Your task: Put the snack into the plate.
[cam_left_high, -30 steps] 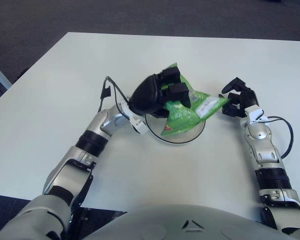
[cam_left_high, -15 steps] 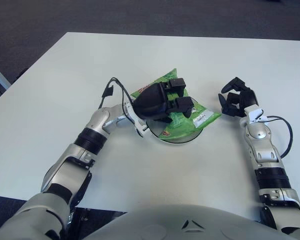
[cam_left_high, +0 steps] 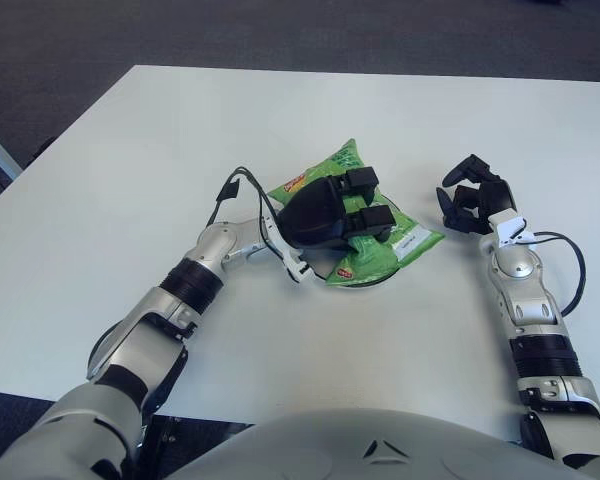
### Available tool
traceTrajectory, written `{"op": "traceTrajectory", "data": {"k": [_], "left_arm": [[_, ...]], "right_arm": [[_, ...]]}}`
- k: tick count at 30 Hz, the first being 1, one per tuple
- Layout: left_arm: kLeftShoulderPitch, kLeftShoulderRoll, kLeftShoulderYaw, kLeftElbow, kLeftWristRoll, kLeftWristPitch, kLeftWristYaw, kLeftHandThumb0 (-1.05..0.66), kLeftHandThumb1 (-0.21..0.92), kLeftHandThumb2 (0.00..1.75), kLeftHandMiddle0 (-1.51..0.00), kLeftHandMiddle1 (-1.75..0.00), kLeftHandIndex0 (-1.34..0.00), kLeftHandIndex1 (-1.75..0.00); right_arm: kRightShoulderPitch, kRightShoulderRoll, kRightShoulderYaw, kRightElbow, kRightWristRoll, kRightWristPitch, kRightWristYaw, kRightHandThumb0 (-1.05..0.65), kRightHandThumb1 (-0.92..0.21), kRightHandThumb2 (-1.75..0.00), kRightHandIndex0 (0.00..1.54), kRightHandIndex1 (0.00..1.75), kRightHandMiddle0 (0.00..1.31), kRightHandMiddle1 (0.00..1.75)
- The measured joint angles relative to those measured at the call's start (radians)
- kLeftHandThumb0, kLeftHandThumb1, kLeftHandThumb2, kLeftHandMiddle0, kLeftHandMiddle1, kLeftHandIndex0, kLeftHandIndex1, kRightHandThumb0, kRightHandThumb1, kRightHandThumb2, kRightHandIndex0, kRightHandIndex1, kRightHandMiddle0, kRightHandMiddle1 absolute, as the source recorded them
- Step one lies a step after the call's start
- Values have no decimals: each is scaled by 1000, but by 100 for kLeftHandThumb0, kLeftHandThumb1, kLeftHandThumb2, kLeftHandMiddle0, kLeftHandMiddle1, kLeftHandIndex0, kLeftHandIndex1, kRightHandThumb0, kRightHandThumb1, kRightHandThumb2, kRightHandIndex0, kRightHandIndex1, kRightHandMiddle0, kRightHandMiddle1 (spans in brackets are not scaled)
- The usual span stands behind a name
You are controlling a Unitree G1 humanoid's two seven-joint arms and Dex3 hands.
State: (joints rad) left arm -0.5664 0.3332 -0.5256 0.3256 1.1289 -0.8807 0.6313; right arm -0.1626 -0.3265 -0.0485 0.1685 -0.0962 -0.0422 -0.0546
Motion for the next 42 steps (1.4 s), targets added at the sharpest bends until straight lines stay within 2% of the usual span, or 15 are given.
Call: {"op": "traceTrajectory", "data": {"k": [2,5,6,8,11,18,21,22,23,24,26,29,31,34,42], "left_arm": [[-5,8,-12,-6,0,12,-3,49,25,139,-65,-175,-75,-175],[-22,26,-34,-9,2,17,-12,15,16,146,-73,-175,-68,-162],[-29,32,-41,-9,3,18,-12,12,16,145,-73,-175,-68,-159],[-43,45,-52,-8,8,18,-13,4,21,136,-70,-175,-66,-147],[-54,59,-64,-11,8,18,-22,1,34,126,-52,-175,-50,-165],[-54,89,-65,-36,-70,6,-128,-1,55,103,-34,-175,-33,-173],[-59,105,-65,-36,-149,-22,-215,-1,79,71,-21,-173,-20,-171],[-64,112,-66,-36,-183,-34,-251,-13,79,67,-18,-170,-16,-163],[-73,119,-66,-34,-216,-50,-291,-31,78,62,-15,-163,-11,-150],[-83,127,-68,-31,-251,-67,-331,-45,78,59,-14,-146,-7,-137],[-106,145,-75,-22,-328,-101,-418,-58,79,55,-13,-123,-3,-124],[-134,169,-88,-10,-448,-136,-542,-69,83,47,-14,-91,-1,-109],[-142,183,-95,-9,-530,-143,-624,-74,88,40,-15,-63,0,-88],[-151,200,-110,-9,-650,-143,-748,-81,91,41,-14,-38,0,-63],[-229,233,-137,51,-927,-213,-1031,-100,92,54,-3,-8,0,-15]], "right_arm": [[0,0,0,0,0,0,0,-40,-61,-94,94,175,39,175],[0,1,0,0,0,1,1,-40,-59,-96,97,175,40,175],[0,2,0,0,0,1,1,-40,-59,-97,97,175,40,175],[-1,2,0,0,0,2,1,-40,-59,-97,97,175,41,175],[-2,3,0,0,0,3,1,-40,-59,-98,98,175,41,175],[-3,3,0,0,0,3,3,-40,-59,-97,98,175,41,175],[-5,2,0,-1,0,4,4,-40,-59,-97,97,175,41,175],[-6,1,0,-1,0,5,4,-40,-59,-97,97,175,41,175],[-7,1,0,-2,0,5,4,-40,-59,-97,97,175,41,175],[-7,1,0,-2,0,6,4,-40,-59,-97,97,175,41,175],[-8,1,0,-2,0,7,4,-40,-59,-97,96,175,40,175],[-8,0,1,-2,-1,8,4,-40,-59,-97,96,175,41,175],[-9,0,2,-3,-2,8,4,-41,-58,-98,97,175,41,175],[-10,0,2,-3,-2,8,4,-41,-58,-98,98,175,41,175],[-19,2,3,15,-1,8,4,-41,-58,-98,100,175,41,175]]}}
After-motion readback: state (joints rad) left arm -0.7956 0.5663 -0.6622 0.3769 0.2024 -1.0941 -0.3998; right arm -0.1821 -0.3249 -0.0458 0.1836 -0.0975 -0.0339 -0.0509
